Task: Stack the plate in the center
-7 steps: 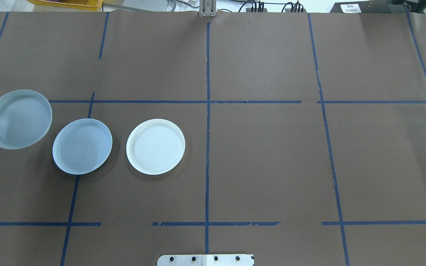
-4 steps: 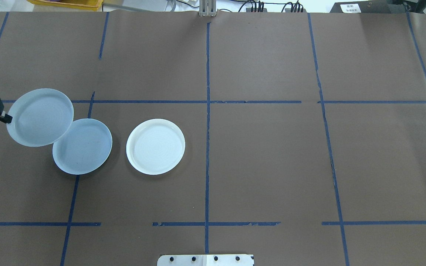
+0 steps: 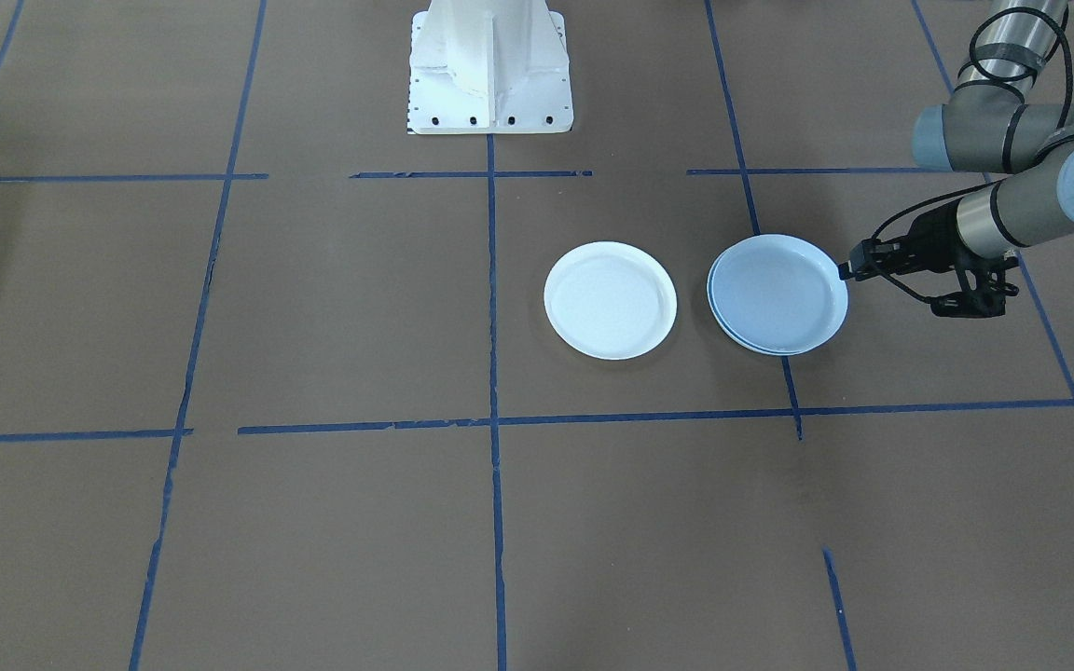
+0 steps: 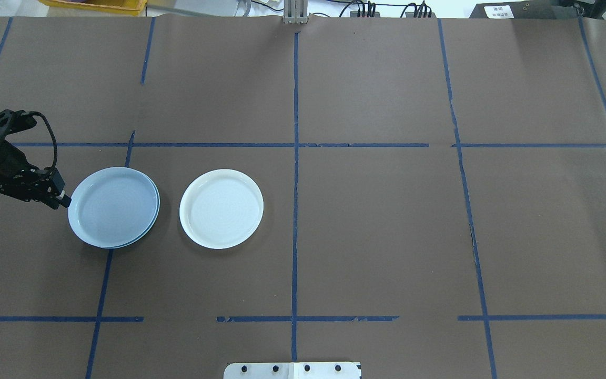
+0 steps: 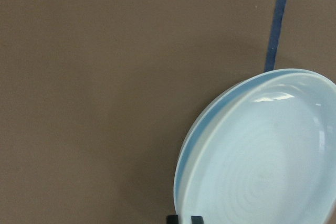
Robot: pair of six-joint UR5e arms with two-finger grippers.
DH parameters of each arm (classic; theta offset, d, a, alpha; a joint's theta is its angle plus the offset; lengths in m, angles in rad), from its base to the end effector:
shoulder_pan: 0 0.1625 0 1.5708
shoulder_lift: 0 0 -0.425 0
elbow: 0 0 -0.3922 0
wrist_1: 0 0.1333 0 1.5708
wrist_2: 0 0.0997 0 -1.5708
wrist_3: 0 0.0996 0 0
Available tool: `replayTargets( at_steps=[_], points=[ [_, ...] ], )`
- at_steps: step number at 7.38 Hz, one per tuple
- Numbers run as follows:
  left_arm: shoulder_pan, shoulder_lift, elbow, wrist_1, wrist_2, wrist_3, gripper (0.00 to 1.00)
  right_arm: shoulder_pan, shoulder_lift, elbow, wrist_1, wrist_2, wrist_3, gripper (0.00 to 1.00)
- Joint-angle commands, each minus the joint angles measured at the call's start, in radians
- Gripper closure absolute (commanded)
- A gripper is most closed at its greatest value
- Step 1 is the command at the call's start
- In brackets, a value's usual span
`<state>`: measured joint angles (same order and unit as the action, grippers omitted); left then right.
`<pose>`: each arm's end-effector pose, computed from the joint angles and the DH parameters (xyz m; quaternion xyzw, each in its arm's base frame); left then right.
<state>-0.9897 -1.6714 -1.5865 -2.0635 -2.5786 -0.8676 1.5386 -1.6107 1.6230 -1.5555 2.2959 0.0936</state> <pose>0.2578 -0.4820 0.5264 -0.1086 0.5190 0.0240 0.8475 0.0519 -0.4789 0.6541 -0.0094 -0.3547 0.0238 0.9346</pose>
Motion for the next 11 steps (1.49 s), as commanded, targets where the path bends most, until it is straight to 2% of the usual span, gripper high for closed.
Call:
replayTargets(
  at_steps=[1, 2, 3, 4, 5, 7, 9, 11],
  points=[
    [0.002, -0.078, -0.021, 0.002, 0.003, -0.153, 0.00, 0.000, 0.000, 0.000, 0.000, -0.001, 0.000, 0.00],
    [0.034, -0.126, -0.035, 0.002, 0.056, -0.245, 0.00, 0.000, 0.000, 0.000, 0.000, 0.000, 0.000, 0.00],
    [0.107, -0.157, -0.041, 0.002, 0.157, -0.331, 0.00, 0.000, 0.000, 0.000, 0.000, 0.000, 0.000, 0.00],
    [0.162, -0.181, -0.039, 0.002, 0.228, -0.406, 0.00, 0.000, 0.000, 0.000, 0.000, -0.001, 0.000, 0.00],
    [0.213, -0.204, -0.033, 0.000, 0.257, -0.485, 0.00, 0.000, 0.000, 0.000, 0.000, 0.000, -0.002, 0.00],
    [0.244, -0.249, -0.038, 0.000, 0.259, -0.551, 0.00, 0.000, 0.000, 0.000, 0.000, -0.001, 0.000, 0.00],
    [0.288, -0.258, -0.023, 0.000, 0.294, -0.556, 0.00, 0.000, 0.000, 0.000, 0.000, 0.000, 0.000, 0.00],
    [0.312, -0.258, -0.021, -0.003, 0.290, -0.557, 0.01, 0.000, 0.000, 0.000, 0.000, -0.001, 0.000, 0.00]
  ],
)
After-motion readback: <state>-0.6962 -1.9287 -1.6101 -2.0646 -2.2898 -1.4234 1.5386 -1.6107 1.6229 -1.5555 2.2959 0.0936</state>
